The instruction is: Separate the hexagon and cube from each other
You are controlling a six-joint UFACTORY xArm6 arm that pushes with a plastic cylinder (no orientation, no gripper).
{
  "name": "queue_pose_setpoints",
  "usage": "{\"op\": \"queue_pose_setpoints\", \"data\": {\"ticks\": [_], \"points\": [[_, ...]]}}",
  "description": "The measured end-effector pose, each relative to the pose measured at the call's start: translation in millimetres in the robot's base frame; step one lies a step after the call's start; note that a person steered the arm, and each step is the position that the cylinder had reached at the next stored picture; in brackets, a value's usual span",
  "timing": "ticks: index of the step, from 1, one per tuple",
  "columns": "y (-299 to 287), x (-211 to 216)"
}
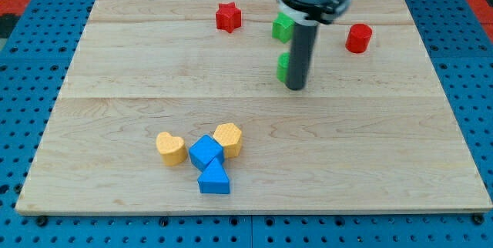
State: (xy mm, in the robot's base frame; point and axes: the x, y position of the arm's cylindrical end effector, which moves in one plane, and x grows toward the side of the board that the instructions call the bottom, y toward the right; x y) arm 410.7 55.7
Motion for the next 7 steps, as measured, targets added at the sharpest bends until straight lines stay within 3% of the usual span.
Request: {"op": "queue_pose_setpoints", "data": {"ticks": [1, 2, 3, 4, 7], "points": [[12.3, 43.0], [49.6, 139.0], [5.9, 180.7], [-69.5, 152.8], [-150.8, 63.9]]}}
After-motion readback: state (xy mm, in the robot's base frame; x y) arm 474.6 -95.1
